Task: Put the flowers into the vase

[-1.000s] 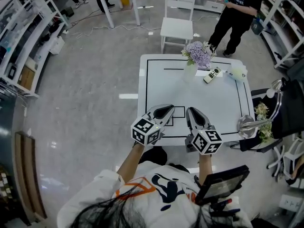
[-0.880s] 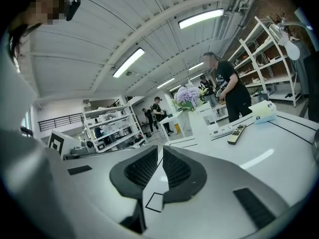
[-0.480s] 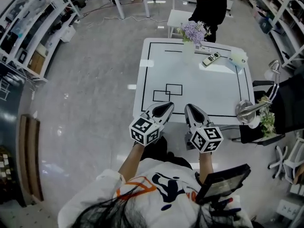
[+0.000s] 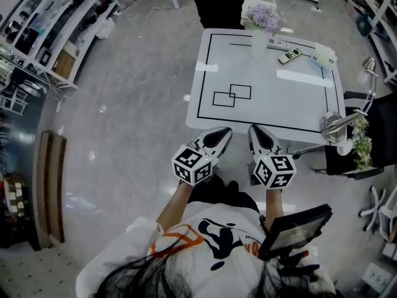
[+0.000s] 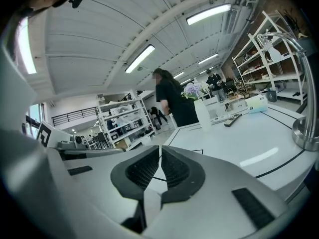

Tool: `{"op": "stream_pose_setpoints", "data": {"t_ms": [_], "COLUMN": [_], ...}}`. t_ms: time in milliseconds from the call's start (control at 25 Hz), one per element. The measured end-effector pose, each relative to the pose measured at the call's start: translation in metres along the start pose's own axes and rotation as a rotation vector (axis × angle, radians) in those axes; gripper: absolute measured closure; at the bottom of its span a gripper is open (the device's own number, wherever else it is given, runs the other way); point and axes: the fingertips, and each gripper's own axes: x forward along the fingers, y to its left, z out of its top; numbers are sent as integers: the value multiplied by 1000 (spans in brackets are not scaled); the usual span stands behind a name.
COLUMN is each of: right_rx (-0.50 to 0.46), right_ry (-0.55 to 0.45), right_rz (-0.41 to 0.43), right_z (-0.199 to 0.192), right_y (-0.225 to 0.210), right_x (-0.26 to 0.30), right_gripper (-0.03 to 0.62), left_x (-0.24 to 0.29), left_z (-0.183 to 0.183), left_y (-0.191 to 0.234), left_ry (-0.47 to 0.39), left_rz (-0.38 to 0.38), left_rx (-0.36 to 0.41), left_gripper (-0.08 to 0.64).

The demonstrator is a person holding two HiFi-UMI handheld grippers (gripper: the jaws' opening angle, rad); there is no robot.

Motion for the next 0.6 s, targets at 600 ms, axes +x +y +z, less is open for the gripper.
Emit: {"op": "stream_pose_setpoints", "data": {"t_ms": [600], "right_rx": [-10], "right_ry": [-47], "right_rz": [-70], "right_z": [-20], "right_y": [78], "right_x": [-10], "right_gripper": [577], "left_x": [-78], "left_z": [-6], "left_y": [10], "left_ry": [6], "left_rz": [-77], "left_rx": [35], "left_gripper": [548]}}
